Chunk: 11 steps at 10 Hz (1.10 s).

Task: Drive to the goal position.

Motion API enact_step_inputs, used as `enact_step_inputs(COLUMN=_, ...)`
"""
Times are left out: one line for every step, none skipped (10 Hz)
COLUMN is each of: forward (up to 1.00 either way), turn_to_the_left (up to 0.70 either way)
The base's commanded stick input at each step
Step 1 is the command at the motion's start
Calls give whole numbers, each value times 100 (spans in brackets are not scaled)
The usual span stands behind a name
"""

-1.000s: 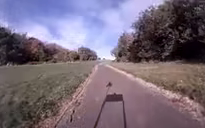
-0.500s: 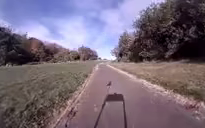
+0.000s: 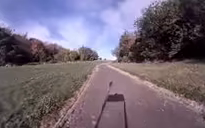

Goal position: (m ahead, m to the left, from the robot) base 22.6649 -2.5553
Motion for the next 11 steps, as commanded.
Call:
enact_step_inputs(forward=70, turn_to_the_left=0)
enact_step_inputs(forward=70, turn_to_the_left=0)
enact_step_inputs(forward=70, turn_to_the_left=0)
enact_step_inputs(forward=70, turn_to_the_left=-2)
enact_step_inputs(forward=70, turn_to_the_left=-3)
enact_step_inputs(forward=70, turn_to_the_left=-10)
enact_step_inputs(forward=70, turn_to_the_left=-11)
enact_step_inputs(forward=70, turn_to_the_left=-12)
enact_step_inputs(forward=70, turn_to_the_left=-12)
enact_step_inputs(forward=70, turn_to_the_left=-11)
enact_step_inputs(forward=70, turn_to_the_left=-12)
